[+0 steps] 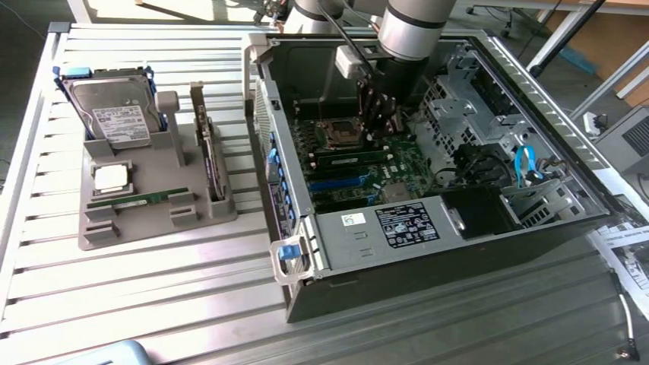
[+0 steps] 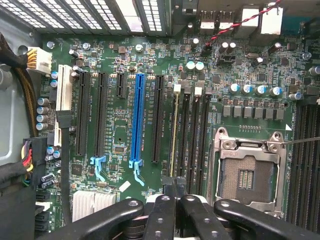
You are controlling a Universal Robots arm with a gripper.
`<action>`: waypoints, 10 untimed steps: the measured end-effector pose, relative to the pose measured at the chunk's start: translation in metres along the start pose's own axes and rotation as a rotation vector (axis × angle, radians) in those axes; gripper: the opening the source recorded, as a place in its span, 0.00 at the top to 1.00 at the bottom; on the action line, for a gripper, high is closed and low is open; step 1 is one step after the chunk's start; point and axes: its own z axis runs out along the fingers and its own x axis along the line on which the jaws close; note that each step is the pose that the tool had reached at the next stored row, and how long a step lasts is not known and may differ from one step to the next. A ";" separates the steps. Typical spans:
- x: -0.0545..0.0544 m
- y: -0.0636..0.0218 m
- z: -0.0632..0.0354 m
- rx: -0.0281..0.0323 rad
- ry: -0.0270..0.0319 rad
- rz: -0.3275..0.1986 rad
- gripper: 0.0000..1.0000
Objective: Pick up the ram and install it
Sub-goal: 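Insert the ram into the slot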
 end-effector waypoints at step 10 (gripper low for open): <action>0.000 0.0000 -0.0014 0.0000 -0.0001 0.000 0.89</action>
